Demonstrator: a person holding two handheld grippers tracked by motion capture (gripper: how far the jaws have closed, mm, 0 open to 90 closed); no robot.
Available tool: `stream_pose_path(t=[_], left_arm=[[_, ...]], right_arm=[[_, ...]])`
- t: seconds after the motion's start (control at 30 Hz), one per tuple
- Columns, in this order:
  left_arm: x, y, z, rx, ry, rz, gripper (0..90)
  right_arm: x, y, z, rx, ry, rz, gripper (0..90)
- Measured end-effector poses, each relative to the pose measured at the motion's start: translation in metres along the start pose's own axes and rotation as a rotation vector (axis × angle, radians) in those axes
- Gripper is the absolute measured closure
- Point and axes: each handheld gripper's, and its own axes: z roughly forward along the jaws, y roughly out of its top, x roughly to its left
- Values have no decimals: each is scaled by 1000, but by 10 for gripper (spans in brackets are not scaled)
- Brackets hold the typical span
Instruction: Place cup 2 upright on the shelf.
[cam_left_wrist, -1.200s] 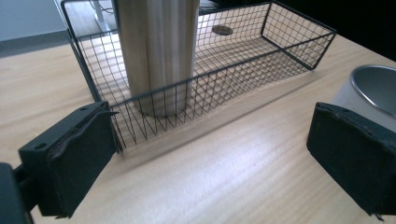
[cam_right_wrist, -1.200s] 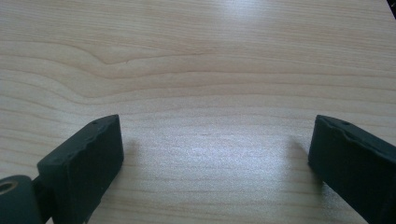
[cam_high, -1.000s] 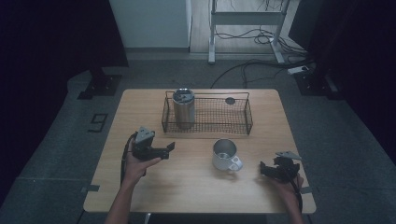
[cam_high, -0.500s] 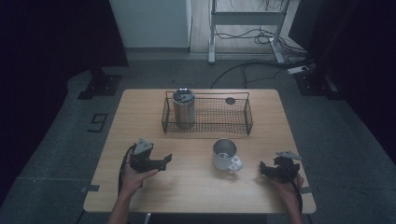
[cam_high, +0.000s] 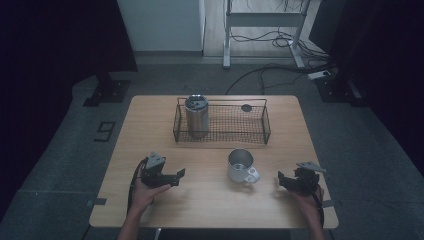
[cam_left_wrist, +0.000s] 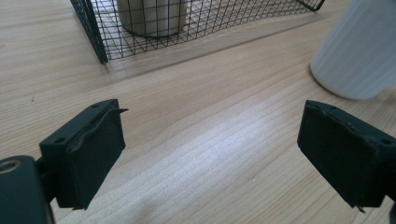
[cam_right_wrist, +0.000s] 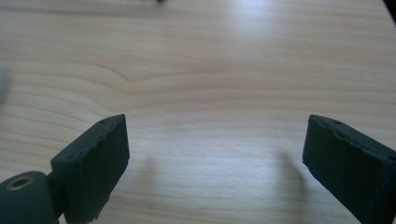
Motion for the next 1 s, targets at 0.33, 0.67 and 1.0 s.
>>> stream_pose_path(t=[0.33,0.67,1.0], left_arm=[[-7,1,-1,-18,-28,5,80],[-9,1,0,-19,-38,0,80],[-14,-1,2,-26,-31,9,95]], right_arm=[[27,20,-33,-93,175,6,90],[48,31,-47,-144,274,-7,89],[64,35,-51,-150,303,-50,84]])
